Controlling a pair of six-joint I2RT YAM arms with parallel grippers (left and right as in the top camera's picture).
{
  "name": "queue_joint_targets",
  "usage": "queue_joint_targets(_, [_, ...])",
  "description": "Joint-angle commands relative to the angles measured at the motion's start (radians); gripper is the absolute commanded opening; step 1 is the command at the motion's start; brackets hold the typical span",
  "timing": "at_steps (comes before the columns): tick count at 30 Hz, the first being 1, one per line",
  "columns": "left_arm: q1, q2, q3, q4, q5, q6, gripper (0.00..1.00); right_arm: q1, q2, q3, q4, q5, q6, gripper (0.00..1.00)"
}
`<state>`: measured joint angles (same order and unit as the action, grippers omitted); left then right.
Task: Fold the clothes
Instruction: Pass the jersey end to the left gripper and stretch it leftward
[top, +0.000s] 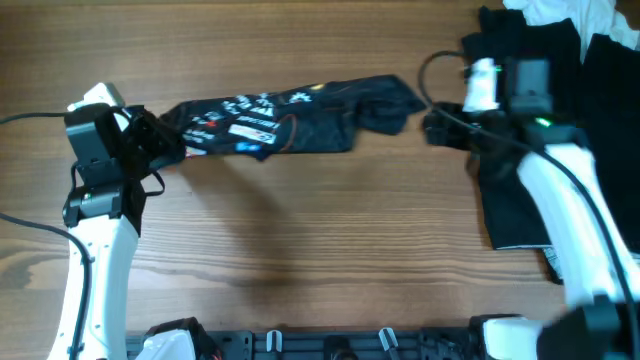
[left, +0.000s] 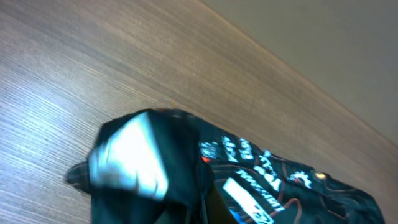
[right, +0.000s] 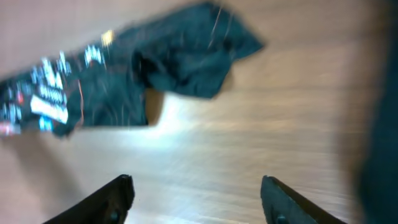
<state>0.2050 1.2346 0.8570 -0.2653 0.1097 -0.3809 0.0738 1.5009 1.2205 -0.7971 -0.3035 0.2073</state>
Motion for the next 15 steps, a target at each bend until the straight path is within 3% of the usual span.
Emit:
queue_joint_targets(1, [0.005,0.011,0.002,0.039,-0.052,-0.013,0.04,0.119,0.184,0.002,0.064,-0.126,-0.051,0.75])
queue_joint_targets(6, [0.005,0.011,0.002,0.082,-0.104,-0.013,0.04,0.307,0.398,0.002,0.348,-0.102,-0.010,0.76])
queue_joint_targets(11, [0.005,0.011,0.002,0.080,-0.103,-0.013,0.04,0.361,0.531,0.002,0.524,-0.056,0.102,0.74])
queue_joint_targets(12, [0.005,0.011,0.002,0.074,-0.103,-0.014,0.04,0.361,0.538,0.002,0.552,-0.056,0.114,0.68])
queue_joint_targets(13, [0.005,0.011,0.002,0.069,-0.103,-0.014,0.04,0.361,0.537,0.003,0.575,-0.056,0.114,0.47])
queue_joint_targets(14, [0.005,0.011,0.002,0.066,-0.103,-0.013,0.04,0.361,0.536,0.003,0.577,-0.055,0.108,0.45])
queue_joint_targets(15, [0.005,0.011,0.002,0.066,-0.103,-0.013,0.04,0.361,0.536,0.003,0.569,-0.050,0.110,0.50])
